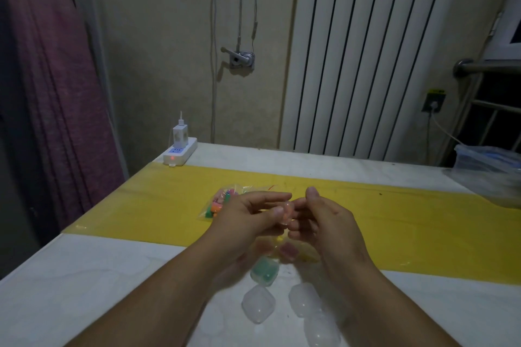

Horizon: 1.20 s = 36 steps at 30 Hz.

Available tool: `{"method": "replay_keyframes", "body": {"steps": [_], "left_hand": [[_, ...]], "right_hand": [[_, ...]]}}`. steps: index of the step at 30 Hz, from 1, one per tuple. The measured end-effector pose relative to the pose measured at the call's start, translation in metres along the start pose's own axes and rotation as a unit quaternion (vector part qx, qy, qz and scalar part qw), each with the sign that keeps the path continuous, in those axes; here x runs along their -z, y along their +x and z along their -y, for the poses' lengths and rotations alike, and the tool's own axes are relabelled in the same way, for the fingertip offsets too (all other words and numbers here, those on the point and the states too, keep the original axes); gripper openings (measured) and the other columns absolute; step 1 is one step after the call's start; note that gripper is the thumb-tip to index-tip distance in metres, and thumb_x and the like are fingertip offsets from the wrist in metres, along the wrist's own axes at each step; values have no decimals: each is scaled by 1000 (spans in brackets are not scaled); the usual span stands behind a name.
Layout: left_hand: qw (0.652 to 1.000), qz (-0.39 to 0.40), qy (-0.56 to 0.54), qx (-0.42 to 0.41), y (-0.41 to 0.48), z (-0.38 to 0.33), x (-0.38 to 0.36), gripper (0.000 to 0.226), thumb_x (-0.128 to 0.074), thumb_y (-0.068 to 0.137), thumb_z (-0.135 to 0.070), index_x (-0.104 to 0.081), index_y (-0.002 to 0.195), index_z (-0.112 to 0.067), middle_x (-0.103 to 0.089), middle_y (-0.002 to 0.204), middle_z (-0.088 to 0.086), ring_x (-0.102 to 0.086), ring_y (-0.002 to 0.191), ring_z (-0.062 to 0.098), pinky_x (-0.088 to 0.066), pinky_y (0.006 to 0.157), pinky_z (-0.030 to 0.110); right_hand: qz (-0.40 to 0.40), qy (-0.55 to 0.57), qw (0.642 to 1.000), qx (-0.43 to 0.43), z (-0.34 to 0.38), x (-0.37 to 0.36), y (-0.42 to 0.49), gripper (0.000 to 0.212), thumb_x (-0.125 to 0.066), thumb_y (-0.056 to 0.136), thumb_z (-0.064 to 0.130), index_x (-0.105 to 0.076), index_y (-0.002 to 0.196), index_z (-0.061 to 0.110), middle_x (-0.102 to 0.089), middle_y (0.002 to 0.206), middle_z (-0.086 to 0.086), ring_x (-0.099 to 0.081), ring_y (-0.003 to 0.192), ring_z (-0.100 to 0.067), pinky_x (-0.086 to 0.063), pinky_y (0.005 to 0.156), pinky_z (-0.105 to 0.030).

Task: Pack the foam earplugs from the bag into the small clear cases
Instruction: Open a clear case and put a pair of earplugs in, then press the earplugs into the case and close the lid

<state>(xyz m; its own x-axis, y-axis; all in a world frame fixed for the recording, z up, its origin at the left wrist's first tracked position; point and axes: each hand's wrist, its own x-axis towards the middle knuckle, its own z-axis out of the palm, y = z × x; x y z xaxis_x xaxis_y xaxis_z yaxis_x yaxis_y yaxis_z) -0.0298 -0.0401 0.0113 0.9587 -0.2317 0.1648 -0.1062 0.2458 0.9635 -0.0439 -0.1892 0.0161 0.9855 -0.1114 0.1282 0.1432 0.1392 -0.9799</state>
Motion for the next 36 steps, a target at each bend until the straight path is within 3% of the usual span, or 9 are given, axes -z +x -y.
{"method": "replay_keyframes", "body": {"steps": [4, 10, 12, 15, 20, 23, 26, 31, 36], "left_hand": [[991, -34, 122, -45, 3, -1, 2, 35, -76, 77, 0, -74, 105, -21, -74, 84, -2, -69, 76, 12, -57, 71, 24], [984, -53, 151, -73, 5, 0, 5, 21, -78, 78, -5, -76, 93, -20, -73, 75, -4, -66, 65, 9, -55, 64, 23], [987, -54, 133, -72, 6, -1, 5, 9, -71, 85, -18, -76, 93, -17, -73, 80, -4, -66, 68, 12, -57, 64, 26], [986, -79, 128, -72, 7, -1, 4, 26, -65, 83, -32, -75, 93, -10, -67, 76, 0, -60, 65, 11, -53, 58, 26], [973, -123, 166, -102, 8, 0, 9, 15, -66, 91, -23, -73, 84, -13, -63, 73, 18, -51, 57, 12, -43, 53, 27], [967, -148, 177, -112, 9, 0, 11, 12, -66, 91, -17, -74, 82, -19, -66, 68, 9, -53, 57, 7, -43, 55, 21], [960, -184, 180, -113, 11, 2, 16, 18, -65, 90, -10, -73, 84, -25, -69, 74, -7, -60, 70, 8, -48, 61, 20], [953, -226, 181, -93, 16, 1, 27, 30, -59, 87, 2, -74, 87, -24, -64, 76, -4, -55, 66, 7, -46, 54, 14], [948, -246, 193, -65, 22, 5, 40, 35, -57, 79, 7, -75, 85, -23, -68, 85, -1, -63, 81, 21, -56, 69, 39]], "right_hand": [[17, -24, 1000, -7, 3, 1, -2, 53, -54, 82, 52, -69, 89, 1, -72, 79, -17, -65, 66, -22, -55, 62, -37], [26, -49, 998, -19, 5, -2, -9, 14, -74, 83, 17, -72, 84, 3, -69, 70, -9, -61, 65, -19, -57, 70, -45], [22, -61, 997, -30, 6, -1, -7, 13, -74, 84, 12, -72, 86, -1, -68, 69, -11, -60, 59, -17, -57, 65, -41], [25, -136, 990, -21, 12, 10, -2, 8, -74, 84, 9, -73, 86, 1, -70, 69, -10, -61, 58, -14, -52, 56, -25], [114, -345, 930, -53, 15, 20, -6, 6, -81, 76, 15, -77, 75, 12, -72, 68, 3, -59, 55, -4, -46, 56, -19], [138, -442, 884, -68, 6, 17, -6, 7, -83, 74, 26, -78, 72, 21, -75, 80, 15, -66, 65, 2, -58, 70, -27], [102, -464, 879, -41, -2, 11, -8, 6, -81, 72, 23, -75, 71, 26, -73, 74, 11, -70, 68, -6, -61, 71, -34], [13, -461, 887, 30, -2, 2, -11, 11, -70, 80, 22, -67, 70, 26, -68, 70, 13, -63, 62, 1, -52, 58, -25], [1, -461, 885, 70, 6, 1, 5, 12, -67, 87, 23, -67, 77, 29, -65, 81, 15, -55, 62, 4, -36, 53, -8]]}}
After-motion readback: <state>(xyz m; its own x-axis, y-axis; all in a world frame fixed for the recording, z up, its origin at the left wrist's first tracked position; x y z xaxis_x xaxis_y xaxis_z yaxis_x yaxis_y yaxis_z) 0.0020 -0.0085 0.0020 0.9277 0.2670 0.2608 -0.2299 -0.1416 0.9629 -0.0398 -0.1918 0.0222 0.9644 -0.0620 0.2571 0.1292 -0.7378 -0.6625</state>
